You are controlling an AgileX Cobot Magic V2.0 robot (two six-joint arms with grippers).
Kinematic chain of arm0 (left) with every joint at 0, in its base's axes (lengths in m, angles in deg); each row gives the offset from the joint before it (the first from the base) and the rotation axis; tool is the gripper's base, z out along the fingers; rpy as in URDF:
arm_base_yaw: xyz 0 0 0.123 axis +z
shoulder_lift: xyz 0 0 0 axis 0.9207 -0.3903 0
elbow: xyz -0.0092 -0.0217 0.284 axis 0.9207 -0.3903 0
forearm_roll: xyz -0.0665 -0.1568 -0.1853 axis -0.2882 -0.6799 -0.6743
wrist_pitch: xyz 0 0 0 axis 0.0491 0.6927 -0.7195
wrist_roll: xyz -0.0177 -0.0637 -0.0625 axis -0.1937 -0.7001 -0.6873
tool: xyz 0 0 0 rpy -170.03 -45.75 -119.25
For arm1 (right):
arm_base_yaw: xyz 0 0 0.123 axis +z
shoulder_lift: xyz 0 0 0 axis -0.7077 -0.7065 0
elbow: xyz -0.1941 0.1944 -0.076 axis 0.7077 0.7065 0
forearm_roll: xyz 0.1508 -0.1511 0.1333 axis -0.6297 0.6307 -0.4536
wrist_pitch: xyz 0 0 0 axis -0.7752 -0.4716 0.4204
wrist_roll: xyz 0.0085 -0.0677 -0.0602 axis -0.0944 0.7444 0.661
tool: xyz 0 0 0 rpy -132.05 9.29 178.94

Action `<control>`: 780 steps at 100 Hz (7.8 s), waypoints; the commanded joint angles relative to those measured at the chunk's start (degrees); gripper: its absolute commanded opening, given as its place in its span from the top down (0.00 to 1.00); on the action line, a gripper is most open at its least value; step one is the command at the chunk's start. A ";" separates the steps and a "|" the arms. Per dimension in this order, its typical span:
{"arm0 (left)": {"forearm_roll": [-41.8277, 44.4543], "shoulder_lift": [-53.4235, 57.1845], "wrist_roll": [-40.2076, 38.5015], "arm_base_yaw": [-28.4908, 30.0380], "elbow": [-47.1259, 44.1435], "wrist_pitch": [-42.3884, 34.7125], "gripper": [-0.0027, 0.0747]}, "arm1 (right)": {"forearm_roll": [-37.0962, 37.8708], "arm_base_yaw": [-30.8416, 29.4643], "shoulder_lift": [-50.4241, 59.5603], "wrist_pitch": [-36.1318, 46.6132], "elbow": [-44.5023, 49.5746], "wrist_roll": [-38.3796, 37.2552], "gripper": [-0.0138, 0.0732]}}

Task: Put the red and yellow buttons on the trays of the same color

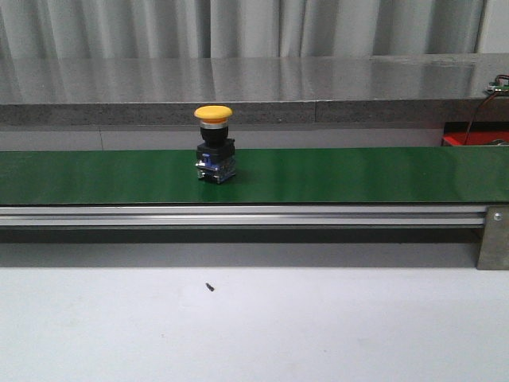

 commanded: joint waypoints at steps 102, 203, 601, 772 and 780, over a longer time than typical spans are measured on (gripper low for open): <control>-0.12 -0.49 0.10 -0.40 1.45 -4.39 0.99 | -2.87 4.57 6.66 -9.91 -9.97 2.30 0.24; -0.12 -0.49 0.10 -0.40 1.45 -4.39 0.99 | -2.85 41.05 12.37 -4.62 4.83 7.08 0.25; -0.45 -0.49 0.10 -0.40 1.45 -4.12 0.99 | -7.00 24.59 64.74 14.40 48.58 7.06 0.95; 5.30 -67.11 -17.34 25.75 51.92 9.26 0.30 | -8.41 24.59 64.80 12.87 48.58 7.06 0.95; 2.15 -70.27 -14.66 28.99 51.92 8.60 0.30 | -8.41 24.59 64.80 12.87 48.58 7.06 0.95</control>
